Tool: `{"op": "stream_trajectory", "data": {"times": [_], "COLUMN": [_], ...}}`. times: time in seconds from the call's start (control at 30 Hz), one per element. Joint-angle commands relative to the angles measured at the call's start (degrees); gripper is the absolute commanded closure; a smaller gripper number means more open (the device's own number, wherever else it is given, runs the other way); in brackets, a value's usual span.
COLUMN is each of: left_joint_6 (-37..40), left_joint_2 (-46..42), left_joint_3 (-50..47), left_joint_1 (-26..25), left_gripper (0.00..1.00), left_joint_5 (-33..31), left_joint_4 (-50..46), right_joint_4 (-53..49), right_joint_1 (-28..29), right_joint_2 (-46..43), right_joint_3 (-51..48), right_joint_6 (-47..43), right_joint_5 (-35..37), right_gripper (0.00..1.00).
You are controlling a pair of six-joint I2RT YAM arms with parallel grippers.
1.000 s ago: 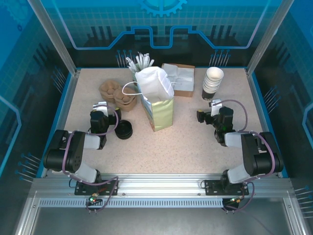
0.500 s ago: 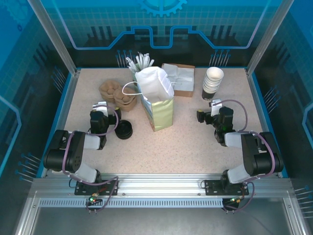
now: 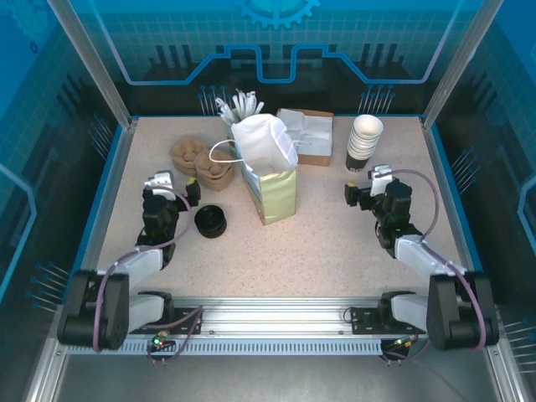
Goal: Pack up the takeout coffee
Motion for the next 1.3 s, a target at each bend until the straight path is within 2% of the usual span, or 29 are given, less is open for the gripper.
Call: {"op": "stream_trajectory", "data": {"times": [0.0, 0.13, 0.23, 0.37, 0.53, 0.83, 1.03, 1.17, 1.27], "left_joint_6": [-5.3, -10.6, -13.3, -16.4, -17.5, -16.1, -14.8, -14.0, -13.9], "left_joint_2": [-7.9, -13.6, -14.6, -12.2, -8.8, -4.1, -1.5, 0.1, 1.3], "left_joint_3": [6.8, 15.7, 23.2, 35.5, 46.8, 55.9, 56.5, 56.5, 56.8], "left_joint_1": [-0.5, -0.6, -0.8, -0.8, -0.9, -1.3, -1.5, -1.5, -1.5], "left_gripper": [0.01, 0.01, 0.01, 0.01, 0.01, 0.01, 0.01, 0.01, 0.01], "left_joint_5": [-2.1, -2.8, -1.9, -0.8, 5.0, 12.7, 16.0, 18.3, 19.0], "left_joint_4": [-21.3, -39.1, -50.0, -65.3, -76.0, -83.5, -83.5, -83.0, -83.0], "right_joint_4": [-16.6, -30.4, -41.2, -54.9, -63.0, -72.1, -78.4, -79.7, -81.5], "right_joint_1": [-2.3, -4.3, -6.2, -8.4, -8.4, -8.3, -7.9, -7.4, -7.3], "right_joint_2": [-8.0, -14.1, -14.4, -8.6, 2.7, 24.1, 36.1, 41.2, 45.6], "right_joint_3": [4.6, 11.9, 20.5, 36.2, 51.6, 73.7, 86.0, 90.4, 95.2], "right_joint_6": [4.7, 11.0, 16.3, 21.2, 23.3, 24.9, 24.8, 24.3, 23.5], "right_joint_5": [3.8, 3.9, 3.4, 0.9, -2.5, -2.2, 0.4, 0.9, 0.3], "right_gripper": [0.00, 0.00, 0.00, 0.00, 0.00, 0.16, 0.22, 0.25, 0.31]}}
